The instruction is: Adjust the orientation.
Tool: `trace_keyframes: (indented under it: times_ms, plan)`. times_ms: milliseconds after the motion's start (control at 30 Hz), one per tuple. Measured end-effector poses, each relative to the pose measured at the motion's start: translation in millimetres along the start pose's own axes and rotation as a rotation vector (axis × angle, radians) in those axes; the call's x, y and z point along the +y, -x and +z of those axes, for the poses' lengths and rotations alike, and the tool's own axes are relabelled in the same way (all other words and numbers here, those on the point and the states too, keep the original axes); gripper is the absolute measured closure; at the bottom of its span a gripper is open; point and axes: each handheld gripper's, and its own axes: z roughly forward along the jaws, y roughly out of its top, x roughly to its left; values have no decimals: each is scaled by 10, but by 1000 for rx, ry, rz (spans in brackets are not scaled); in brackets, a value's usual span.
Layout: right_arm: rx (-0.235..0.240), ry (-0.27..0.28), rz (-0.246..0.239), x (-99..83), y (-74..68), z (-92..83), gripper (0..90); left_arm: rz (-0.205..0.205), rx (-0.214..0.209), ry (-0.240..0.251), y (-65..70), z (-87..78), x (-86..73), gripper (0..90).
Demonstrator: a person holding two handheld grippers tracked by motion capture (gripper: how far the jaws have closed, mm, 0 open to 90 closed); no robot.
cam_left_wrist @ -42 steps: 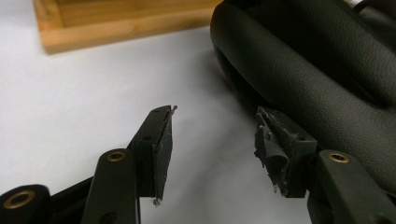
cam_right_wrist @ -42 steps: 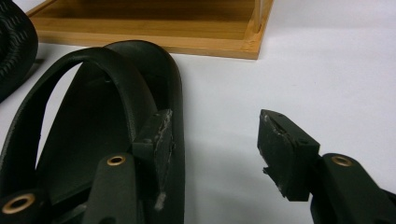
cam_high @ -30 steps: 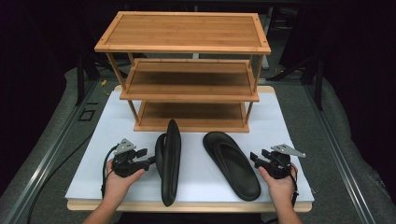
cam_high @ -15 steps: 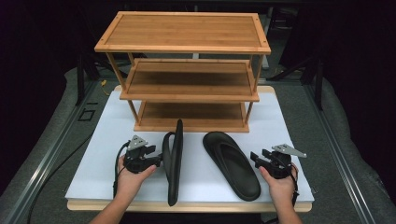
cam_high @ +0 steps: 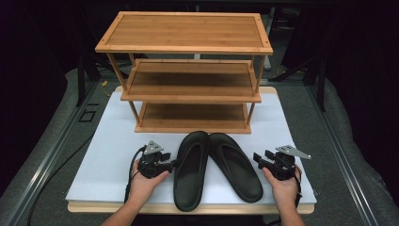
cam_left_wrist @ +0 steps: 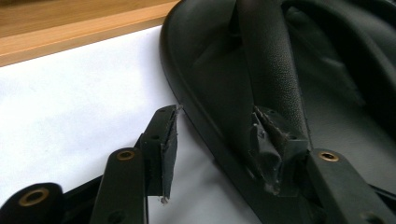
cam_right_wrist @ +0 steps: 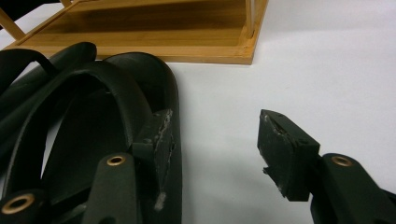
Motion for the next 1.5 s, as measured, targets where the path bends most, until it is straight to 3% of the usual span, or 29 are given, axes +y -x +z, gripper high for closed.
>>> trace_keyframes:
  times_ms: [167,333,500,533,633,867,933,1033,1200,1233,1500]
  plan:
    - [1,1,3,1,4,-3,448,-1,-32,41,65,-106,9,504]
    - [-1,0,2,1,3,-2,448,4,-58,44,122,-105,-15,496]
    - [0,2,2,-1,-3,-3,448,10,-75,2,178,-23,-65,480]
    - [-1,2,3,-1,-2,-3,448,27,-57,-9,191,16,-85,475]
    - [1,1,4,-1,2,-3,448,19,-41,-21,181,45,-101,484]
    - [7,-1,8,-7,2,3,448,4,-95,-22,145,44,-84,649]
    - [8,1,9,-9,1,9,448,-13,-134,-27,109,72,-75,582]
    - [8,1,9,-9,0,10,448,-32,-154,-21,88,84,-79,581]
    - [11,-6,12,-12,1,18,448,-21,-158,-11,112,82,-86,627]
    - [12,-7,12,-12,1,19,447,-25,-184,-7,108,69,-79,609]
    - [12,-6,16,-13,8,18,447,-25,-187,-22,71,52,-85,655]
